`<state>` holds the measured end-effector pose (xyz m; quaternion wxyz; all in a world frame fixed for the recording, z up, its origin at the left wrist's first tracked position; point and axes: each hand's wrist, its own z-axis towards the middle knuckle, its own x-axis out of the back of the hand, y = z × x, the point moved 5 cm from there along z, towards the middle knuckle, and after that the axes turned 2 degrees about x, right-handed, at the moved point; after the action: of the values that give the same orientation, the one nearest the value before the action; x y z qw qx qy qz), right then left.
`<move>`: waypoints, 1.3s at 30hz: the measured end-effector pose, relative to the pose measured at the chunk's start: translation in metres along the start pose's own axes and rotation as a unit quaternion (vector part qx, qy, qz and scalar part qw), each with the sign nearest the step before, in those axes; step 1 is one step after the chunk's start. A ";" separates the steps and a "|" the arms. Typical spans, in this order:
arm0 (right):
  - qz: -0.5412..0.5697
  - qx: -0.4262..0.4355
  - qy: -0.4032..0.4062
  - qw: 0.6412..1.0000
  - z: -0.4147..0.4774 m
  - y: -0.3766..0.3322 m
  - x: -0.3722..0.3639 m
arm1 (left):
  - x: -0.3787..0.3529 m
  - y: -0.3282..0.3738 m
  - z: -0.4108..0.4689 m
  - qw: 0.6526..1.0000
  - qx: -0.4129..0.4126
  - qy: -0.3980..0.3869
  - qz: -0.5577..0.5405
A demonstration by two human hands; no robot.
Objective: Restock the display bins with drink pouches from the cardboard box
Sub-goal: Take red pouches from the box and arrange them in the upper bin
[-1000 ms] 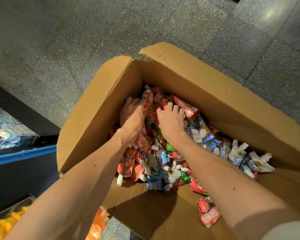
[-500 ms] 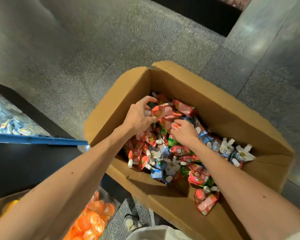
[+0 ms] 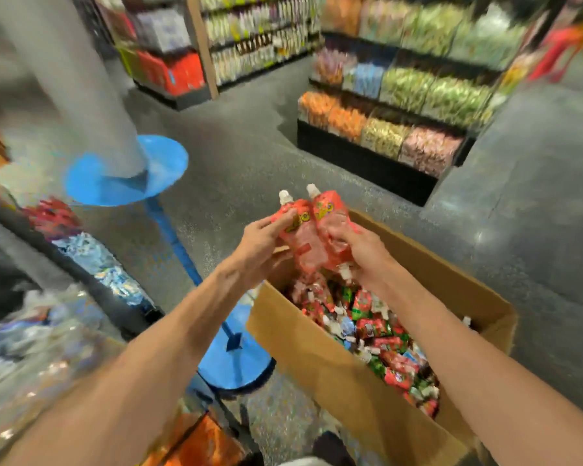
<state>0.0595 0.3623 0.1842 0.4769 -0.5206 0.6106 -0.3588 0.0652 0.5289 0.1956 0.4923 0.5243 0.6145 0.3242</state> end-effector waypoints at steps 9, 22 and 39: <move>-0.002 0.082 -0.268 0.960 -0.108 -0.084 -0.218 | 0.108 0.143 -0.182 0.975 -0.184 0.112 -0.054; 0.006 0.053 -0.570 0.820 -0.293 -0.072 -0.461 | 0.236 0.191 -0.458 0.852 -0.311 0.411 -0.091; 0.024 -0.006 -0.536 0.844 -0.418 0.031 -0.617 | 0.398 0.141 -0.601 0.770 -0.267 0.580 0.001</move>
<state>-0.3469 0.9479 0.4042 0.7353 -0.6196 0.2746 -0.0086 -0.4428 1.0173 0.4021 0.1618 0.0848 0.6716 0.7180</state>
